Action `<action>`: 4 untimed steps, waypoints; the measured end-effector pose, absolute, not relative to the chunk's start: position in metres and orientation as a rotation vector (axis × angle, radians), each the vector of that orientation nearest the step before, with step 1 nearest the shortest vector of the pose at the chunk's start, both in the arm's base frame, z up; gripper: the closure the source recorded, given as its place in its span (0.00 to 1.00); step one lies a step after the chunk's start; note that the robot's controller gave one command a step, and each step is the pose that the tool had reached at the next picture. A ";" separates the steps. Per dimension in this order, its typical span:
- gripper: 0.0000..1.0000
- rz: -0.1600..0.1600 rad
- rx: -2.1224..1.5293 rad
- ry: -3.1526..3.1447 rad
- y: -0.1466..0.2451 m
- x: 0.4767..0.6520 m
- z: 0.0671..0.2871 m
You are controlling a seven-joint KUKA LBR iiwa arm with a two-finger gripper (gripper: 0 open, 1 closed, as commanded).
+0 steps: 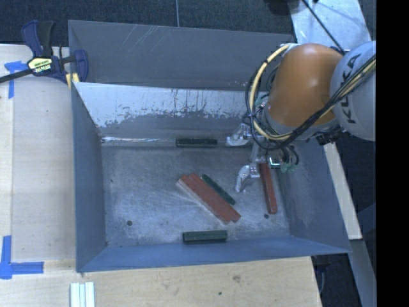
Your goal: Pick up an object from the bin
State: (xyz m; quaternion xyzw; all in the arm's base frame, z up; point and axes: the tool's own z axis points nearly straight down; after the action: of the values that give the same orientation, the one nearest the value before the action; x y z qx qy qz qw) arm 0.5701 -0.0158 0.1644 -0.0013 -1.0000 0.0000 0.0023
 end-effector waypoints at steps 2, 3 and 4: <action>1.00 0.004 0.033 -3.163 0.018 0.556 0.083; 1.00 0.004 0.033 -3.163 0.018 0.556 0.083; 1.00 0.001 0.033 -3.143 0.016 0.549 0.115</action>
Offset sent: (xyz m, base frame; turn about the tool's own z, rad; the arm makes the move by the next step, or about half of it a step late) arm -0.0226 0.0370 -0.0944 -0.0257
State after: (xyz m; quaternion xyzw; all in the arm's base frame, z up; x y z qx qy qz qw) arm 0.5487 0.0163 0.1149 0.0106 -0.9999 0.0002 -0.0010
